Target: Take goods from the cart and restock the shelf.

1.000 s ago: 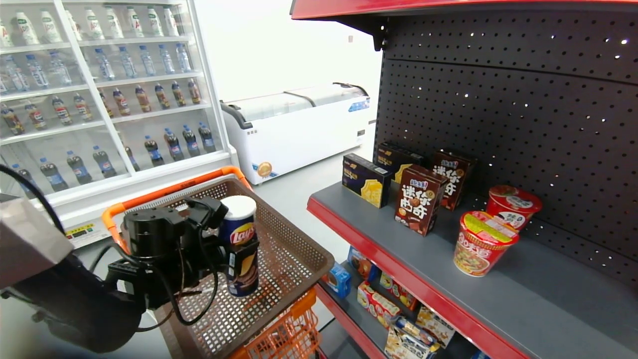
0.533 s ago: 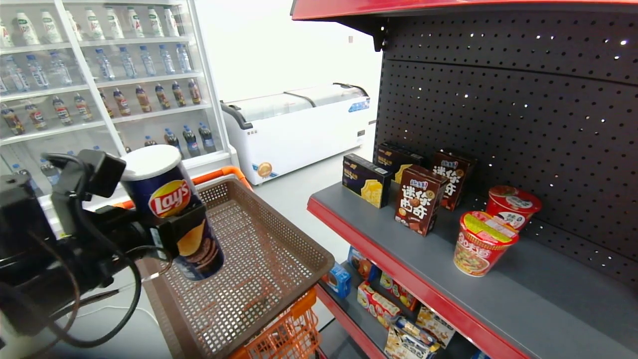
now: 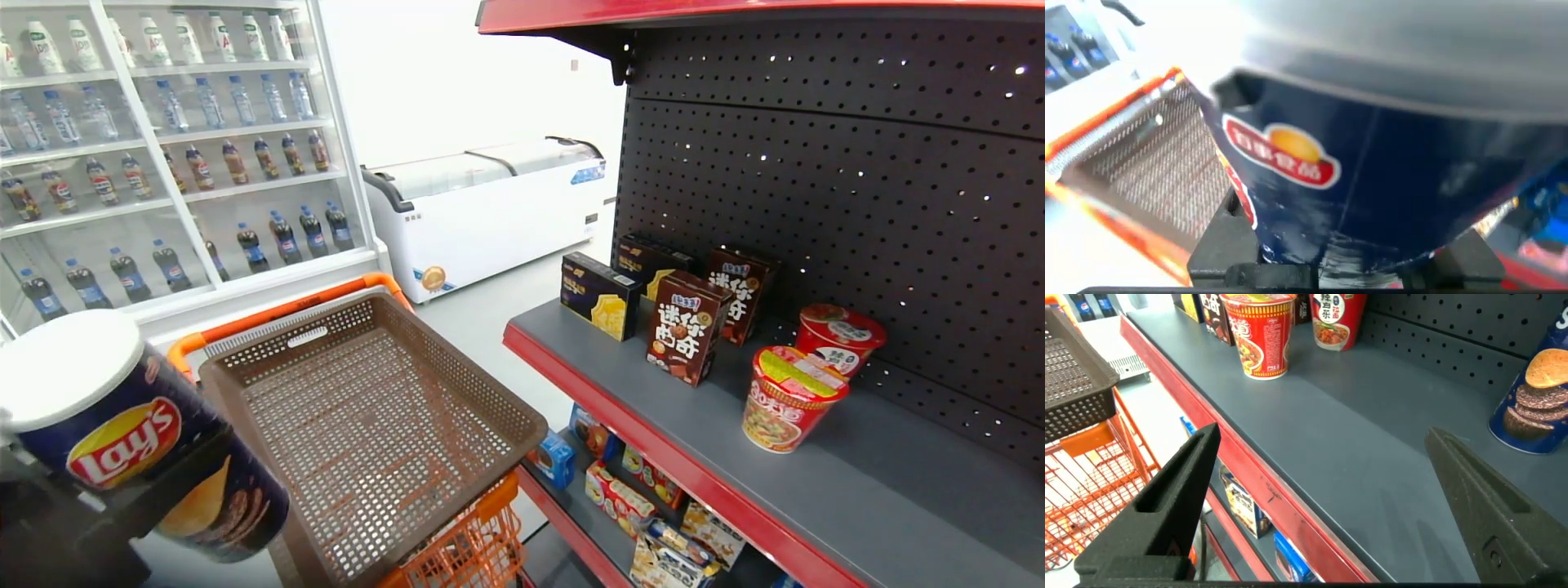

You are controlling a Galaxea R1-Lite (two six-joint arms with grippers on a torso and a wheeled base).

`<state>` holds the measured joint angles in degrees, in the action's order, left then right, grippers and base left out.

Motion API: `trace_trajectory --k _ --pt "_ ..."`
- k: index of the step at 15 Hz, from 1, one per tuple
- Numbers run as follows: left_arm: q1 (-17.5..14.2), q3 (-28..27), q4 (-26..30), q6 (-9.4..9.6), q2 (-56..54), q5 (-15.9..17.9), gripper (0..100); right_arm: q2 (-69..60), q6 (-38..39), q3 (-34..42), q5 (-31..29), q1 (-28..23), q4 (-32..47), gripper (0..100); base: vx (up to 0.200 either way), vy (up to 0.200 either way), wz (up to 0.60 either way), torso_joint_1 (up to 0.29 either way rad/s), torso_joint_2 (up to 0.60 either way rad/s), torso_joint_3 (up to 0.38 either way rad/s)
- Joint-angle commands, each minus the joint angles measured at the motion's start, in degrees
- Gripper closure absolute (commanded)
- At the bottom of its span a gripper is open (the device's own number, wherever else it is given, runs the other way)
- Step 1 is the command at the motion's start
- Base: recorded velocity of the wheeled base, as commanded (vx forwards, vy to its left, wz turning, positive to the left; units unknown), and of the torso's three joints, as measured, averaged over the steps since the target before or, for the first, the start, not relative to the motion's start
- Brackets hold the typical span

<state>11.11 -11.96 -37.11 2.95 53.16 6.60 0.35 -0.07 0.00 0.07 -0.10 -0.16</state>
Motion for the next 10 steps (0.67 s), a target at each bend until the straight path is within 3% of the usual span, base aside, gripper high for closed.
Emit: trace_trajectory --k 1,2,5,7,10 --pt "0.0 1.1 16.9 1.88 -19.9 0.0 100 0.1 0.0 0.0 0.1 0.0 0.0 0 0.0 0.0 0.0 0.0 0.0 0.0" --pt "-0.1 -0.3 28.4 3.73 -28.0 -0.1 100 0.1 0.0 0.0 0.1 0.0 0.0 0 0.0 0.0 0.0 0.0 0.0 0.0" --pt "-0.5 -3.9 46.0 4.52 -40.1 -0.2 100 0.1 -0.1 0.0 0.1 0.0 0.0 0 0.0 0.0 0.0 0.0 0.0 0.0" --pt "-0.6 -4.6 47.6 4.43 -41.0 -0.3 100 0.1 -0.1 0.0 0.1 0.0 0.0 0 0.0 0.0 0.0 0.0 0.0 0.0" --pt "-0.9 -4.7 47.6 4.34 -41.2 -0.4 100 0.0 -0.1 0.0 0.1 0.0 0.0 0 0.0 0.0 -0.6 -0.004 0.0 0.005"
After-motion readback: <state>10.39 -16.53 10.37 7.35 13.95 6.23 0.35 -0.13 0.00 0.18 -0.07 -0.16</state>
